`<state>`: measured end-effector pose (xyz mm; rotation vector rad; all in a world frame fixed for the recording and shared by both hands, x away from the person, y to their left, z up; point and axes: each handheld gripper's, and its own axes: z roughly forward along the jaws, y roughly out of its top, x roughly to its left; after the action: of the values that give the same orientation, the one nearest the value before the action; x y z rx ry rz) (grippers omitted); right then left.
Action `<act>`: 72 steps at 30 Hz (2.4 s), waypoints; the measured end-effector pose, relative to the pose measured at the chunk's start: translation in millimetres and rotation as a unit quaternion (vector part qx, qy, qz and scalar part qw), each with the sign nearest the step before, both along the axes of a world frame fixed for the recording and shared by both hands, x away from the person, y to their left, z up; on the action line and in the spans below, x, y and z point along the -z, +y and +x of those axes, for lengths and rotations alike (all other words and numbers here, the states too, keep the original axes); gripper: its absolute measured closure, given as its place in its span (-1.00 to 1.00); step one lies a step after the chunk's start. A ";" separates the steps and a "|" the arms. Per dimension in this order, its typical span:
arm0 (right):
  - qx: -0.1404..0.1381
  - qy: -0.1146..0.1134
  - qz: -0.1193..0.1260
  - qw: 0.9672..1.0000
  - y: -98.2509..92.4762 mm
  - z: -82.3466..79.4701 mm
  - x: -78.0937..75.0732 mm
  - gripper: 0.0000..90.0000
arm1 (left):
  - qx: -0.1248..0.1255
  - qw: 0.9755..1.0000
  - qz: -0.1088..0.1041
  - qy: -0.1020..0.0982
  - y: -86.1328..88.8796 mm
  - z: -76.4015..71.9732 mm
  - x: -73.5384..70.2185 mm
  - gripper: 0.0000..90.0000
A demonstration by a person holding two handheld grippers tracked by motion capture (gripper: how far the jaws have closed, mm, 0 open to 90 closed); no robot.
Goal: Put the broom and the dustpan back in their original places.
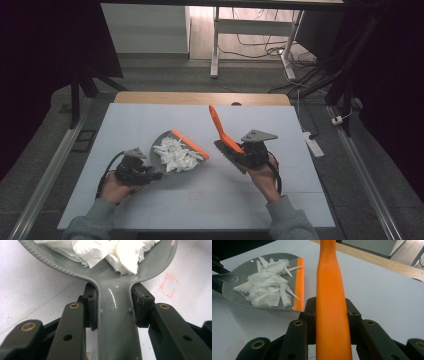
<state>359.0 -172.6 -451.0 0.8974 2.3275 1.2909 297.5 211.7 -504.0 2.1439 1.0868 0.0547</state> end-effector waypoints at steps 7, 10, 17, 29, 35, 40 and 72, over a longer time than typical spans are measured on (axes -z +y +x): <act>-0.006 0.009 0.000 1.000 -13.5 -7.1 -0.9 0.58 | -0.027 1.000 -0.005 -0.010 3.7 -13.4 -0.6 0.37; -0.007 0.010 -0.003 1.000 -20.2 -12.6 -1.0 0.58 | -0.034 0.999 -0.009 -0.015 4.8 -19.1 -1.3 0.37; -0.004 0.018 -0.004 1.000 -41.9 -27.0 1.3 0.58 | -0.058 0.998 -0.011 -0.020 7.6 -32.3 -0.9 0.37; 0.003 0.032 0.002 0.999 -71.3 -47.2 5.0 0.58 | -0.109 0.994 -0.016 -0.025 14.4 -48.8 0.9 0.37; 0.002 0.044 0.004 0.999 -75.4 -51.1 9.0 0.58 | -0.137 0.990 -0.017 -0.024 16.0 -56.4 3.4 0.37; 0.003 0.054 0.006 0.999 -77.0 -53.0 11.8 0.58 | -0.171 0.985 -0.021 -0.022 18.4 -60.7 5.1 0.37; 0.007 0.108 0.002 0.994 -81.2 -49.5 35.5 0.58 | -0.304 0.952 -0.031 -0.001 30.4 -46.3 28.7 0.37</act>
<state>309.5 -253.8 -486.5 1.1014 2.4749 1.2484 251.2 242.1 -532.7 1.6802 1.6854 0.3040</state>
